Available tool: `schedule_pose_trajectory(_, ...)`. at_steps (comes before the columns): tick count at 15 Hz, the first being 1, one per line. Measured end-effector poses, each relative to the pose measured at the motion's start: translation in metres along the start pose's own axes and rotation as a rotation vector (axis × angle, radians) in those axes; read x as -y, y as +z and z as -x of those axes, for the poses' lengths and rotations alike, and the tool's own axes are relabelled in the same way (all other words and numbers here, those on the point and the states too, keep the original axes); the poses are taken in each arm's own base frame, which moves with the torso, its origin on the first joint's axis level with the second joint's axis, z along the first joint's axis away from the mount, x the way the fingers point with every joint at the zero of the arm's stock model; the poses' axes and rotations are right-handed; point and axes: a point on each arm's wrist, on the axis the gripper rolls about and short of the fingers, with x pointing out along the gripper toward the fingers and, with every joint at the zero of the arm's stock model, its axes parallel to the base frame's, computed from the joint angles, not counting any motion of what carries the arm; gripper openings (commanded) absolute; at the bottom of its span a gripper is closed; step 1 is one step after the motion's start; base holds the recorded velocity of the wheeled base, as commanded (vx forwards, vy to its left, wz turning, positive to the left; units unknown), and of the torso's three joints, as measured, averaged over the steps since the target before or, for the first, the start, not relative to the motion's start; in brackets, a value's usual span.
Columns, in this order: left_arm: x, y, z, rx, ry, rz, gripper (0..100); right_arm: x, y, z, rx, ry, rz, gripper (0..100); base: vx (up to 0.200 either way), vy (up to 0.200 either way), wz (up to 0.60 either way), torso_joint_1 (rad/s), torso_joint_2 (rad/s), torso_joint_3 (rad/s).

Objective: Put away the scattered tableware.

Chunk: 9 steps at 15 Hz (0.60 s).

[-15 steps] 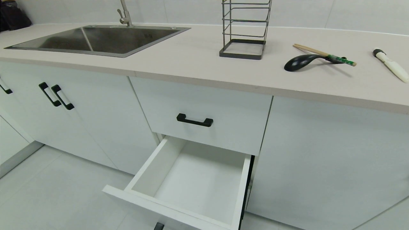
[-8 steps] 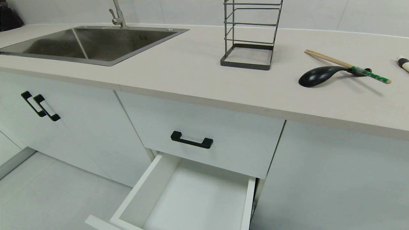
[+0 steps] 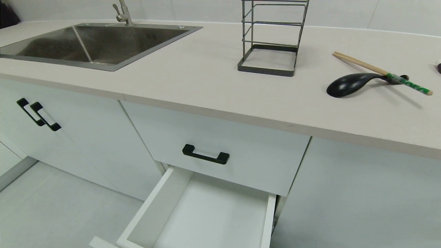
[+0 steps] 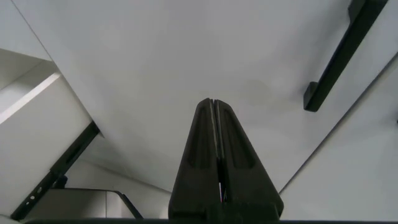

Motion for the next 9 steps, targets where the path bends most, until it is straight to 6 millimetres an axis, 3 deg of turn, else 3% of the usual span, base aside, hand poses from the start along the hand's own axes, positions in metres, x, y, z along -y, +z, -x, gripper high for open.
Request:
schedule_pose_trajectory(2, 0.0, -0.0004, 0.0, -0.003, 0.0, 0.0, 100, 0.0, 0.0, 0.0, 0.0, 0.001, 0.0, 0, 0.0, 0.0, 0.0, 0.259, -0.37, -0.237)
schedule_pose_trajectory(9, 0.0, -0.0001, 0.0, -0.001, 0.0, 0.0, 100, 0.0001, 0.0, 0.0, 0.0, -0.003, -0.005, 0, 0.0, 0.0, 0.0, 0.204, -0.58, -0.214)
